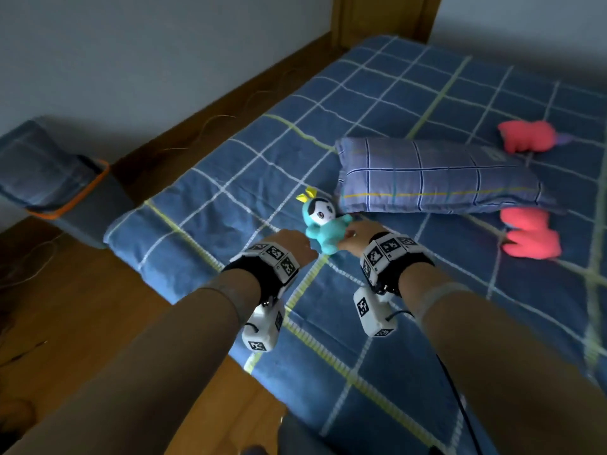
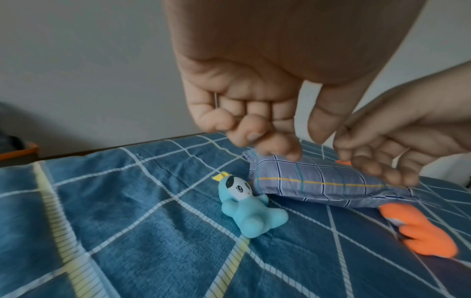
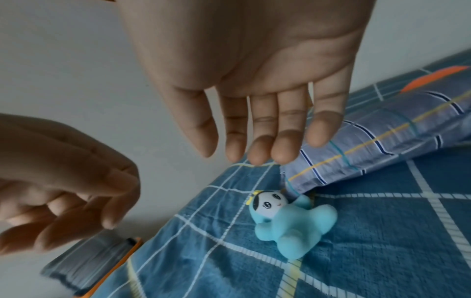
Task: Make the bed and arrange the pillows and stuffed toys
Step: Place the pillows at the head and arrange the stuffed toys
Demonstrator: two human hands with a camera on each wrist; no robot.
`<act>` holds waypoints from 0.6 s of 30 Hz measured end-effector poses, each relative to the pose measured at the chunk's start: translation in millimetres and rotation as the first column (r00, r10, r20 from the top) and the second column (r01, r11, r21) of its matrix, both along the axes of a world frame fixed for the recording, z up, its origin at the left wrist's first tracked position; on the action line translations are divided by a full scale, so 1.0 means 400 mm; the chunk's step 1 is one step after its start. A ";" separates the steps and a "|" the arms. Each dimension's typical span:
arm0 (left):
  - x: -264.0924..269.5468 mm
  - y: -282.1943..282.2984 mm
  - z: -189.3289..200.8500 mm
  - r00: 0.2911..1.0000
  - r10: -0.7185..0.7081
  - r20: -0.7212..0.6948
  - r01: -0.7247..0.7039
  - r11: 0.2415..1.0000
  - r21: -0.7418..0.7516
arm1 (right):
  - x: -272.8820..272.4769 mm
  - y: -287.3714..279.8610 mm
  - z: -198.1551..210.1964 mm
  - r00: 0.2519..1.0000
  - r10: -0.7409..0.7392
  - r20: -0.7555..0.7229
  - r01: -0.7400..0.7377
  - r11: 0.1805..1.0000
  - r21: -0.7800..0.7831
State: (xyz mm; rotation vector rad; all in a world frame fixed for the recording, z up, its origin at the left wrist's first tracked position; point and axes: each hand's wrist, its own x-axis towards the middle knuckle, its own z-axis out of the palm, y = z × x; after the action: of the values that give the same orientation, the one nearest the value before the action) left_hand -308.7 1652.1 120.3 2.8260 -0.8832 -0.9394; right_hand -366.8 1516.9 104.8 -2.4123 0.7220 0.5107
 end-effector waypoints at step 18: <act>0.577 -0.373 -0.496 0.835 0.206 -0.510 -0.425 0.831 -0.358 | 0.324 -0.151 -0.568 0.835 -0.510 -0.205 0.525 0.851 0.018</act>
State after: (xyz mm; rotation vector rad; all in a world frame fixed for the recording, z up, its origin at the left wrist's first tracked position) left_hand -77.7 1503.0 -77.9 2.1226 -0.4575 -1.0935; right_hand -237.4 1456.7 -122.3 -1.9905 1.3658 0.5316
